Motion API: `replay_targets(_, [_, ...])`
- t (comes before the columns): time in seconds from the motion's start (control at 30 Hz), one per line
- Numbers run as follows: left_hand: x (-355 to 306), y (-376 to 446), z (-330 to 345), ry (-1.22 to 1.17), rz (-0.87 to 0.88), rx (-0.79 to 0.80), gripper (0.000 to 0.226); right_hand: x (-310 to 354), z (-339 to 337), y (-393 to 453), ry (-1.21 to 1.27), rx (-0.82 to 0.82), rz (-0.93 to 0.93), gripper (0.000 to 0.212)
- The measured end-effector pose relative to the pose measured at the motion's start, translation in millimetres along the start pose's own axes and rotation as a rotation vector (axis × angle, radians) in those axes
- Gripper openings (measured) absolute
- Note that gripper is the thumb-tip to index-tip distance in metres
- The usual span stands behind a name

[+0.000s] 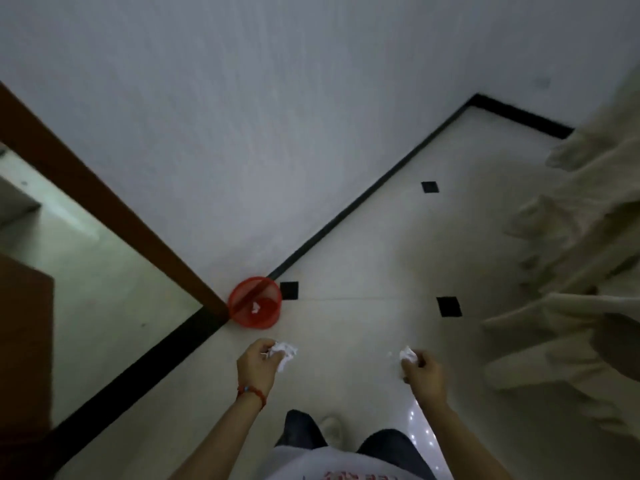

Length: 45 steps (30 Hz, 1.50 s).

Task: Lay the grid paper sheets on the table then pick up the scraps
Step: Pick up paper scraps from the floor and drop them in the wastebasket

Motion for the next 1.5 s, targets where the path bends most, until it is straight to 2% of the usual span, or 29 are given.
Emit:
replay_targets(0.17, [32, 17, -50, -0.101, -0.148, -0.136, 0.017, 57, 65, 16, -0.081, 0.148, -0.133, 0.004])
replay_targets(0.33, [49, 27, -63, -0.163, -0.269, -0.234, 0.032, 81, 106, 50, -0.206, 0.273, -0.157, 0.007])
replay_targets(0.47, [49, 44, -64, -0.158, -0.336, -0.321, 0.035, 107, 137, 97, -0.299, 0.374, -0.185, 0.019])
replay_targets(0.57, [37, 62, -65, -0.174, -0.371, -0.370, 0.035, 136, 161, 139, -0.341, 0.422, -0.192, 0.021])
replay_targets(0.77, [20, 107, -58, -0.238, -0.460, -0.420, 0.011, 178, 205, 189, -0.452, 0.519, -0.211, 0.023])
replay_targets(0.87, [26, 126, -47, -0.255, -0.496, -0.402, 0.012, 173, 231, 201, -0.492, 0.549, -0.197, 0.026])
replay_targets(0.97, [53, 152, -33, -0.270, -0.566, -0.367, 0.025, 157, 265, 211, -0.520, 0.583, -0.178, 0.025])
replay_targets(1.07, [87, 184, -15, -0.245, -0.629, -0.339, 0.007, 133, 302, 215, -0.515, 0.597, -0.129, 0.021])
replay_targets(1.2, [128, 240, 6, -0.221, -0.663, -0.336, 0.018, 96, 363, 225, -0.516, 0.633, -0.113, 0.021])
replay_targets(1.5, [203, 369, 45, -0.285, -0.720, -0.364, 0.022, 47, 504, 273, -0.467, 0.655, -0.122, 0.027])
Point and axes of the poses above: each hand's wrist, its own y-axis towards the middle knuckle, its own z-axis out of the palm, x = y × z, the point moved 4 cm from there along y, towards the middle knuckle, and after that the axes turned 5 degrees about -z, right-handed, at the moved point
